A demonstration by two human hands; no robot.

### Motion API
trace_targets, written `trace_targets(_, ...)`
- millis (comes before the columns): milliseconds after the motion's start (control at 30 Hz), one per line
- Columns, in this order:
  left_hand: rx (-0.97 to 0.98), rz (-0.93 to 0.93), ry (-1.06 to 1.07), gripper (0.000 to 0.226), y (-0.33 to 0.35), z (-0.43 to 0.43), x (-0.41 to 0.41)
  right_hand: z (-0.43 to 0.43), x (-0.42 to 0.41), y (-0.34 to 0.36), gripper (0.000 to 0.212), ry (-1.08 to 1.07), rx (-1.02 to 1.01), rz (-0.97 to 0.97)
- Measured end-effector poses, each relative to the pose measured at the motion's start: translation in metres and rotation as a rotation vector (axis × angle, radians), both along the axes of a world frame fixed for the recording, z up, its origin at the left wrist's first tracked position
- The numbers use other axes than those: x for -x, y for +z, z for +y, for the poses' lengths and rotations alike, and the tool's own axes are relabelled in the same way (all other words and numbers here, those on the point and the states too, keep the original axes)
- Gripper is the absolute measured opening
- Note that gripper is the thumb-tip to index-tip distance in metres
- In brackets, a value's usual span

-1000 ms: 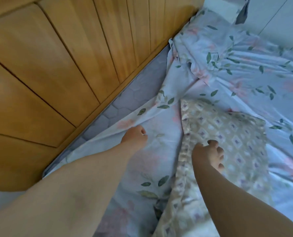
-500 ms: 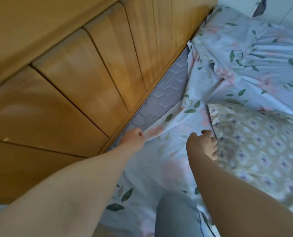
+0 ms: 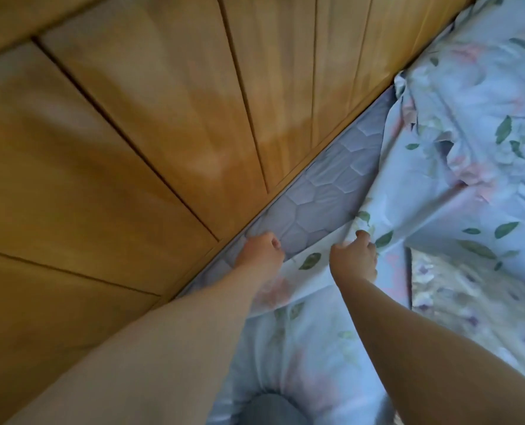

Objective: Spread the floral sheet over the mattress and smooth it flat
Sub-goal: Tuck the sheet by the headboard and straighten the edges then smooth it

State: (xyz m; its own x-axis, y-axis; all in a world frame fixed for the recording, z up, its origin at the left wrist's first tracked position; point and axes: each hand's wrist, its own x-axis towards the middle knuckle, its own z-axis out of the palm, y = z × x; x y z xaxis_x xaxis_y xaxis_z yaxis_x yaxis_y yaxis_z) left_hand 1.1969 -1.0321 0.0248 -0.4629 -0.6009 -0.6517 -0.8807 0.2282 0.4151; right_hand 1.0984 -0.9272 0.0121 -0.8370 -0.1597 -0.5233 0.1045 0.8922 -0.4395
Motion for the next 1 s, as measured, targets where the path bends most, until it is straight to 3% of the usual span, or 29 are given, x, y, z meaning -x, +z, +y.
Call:
trace_targets(133, -0.010, -0.066, -0.036, 0.025, -0.049, 0.001, 0.020, -0.019, 0.030, -0.046, 0.051, 0.257, 0.037, -0.067)
trace_targets(233, -0.044, -0.061, -0.023, 0.026, -0.083, 0.000, 0.029, -0.037, 0.045, -0.077, 0.049, 0.419, -0.048, -0.102)
trace_targets(400, -0.077, -0.116, -0.277, 0.049, -0.125, -0.002, 0.033, -0.040, 0.052, -0.115, 0.045, 0.369, -0.175, -0.105)
trace_targets(500, -0.099, -0.141, -0.387, 0.040, -0.132, -0.008, 0.027, -0.036, 0.049, -0.118, 0.037, 0.379, -0.183, -0.056)
trace_targets(600, -0.061, -0.013, -0.402, 0.027, -0.118, -0.013, 0.019, -0.039, 0.048, -0.111, 0.039, 0.267, -0.150, -0.048)
trace_targets(767, 0.036, 0.362, 0.052, 0.015, -0.079, -0.042, -0.006, -0.087, 0.023, -0.086, 0.044, 0.038, 0.028, -0.009)
trace_targets(1000, 0.303, 0.382, -0.150, 0.029, -0.055, -0.050, -0.069, -0.151, -0.004, -0.051, 0.033, -0.262, 0.405, -0.063)
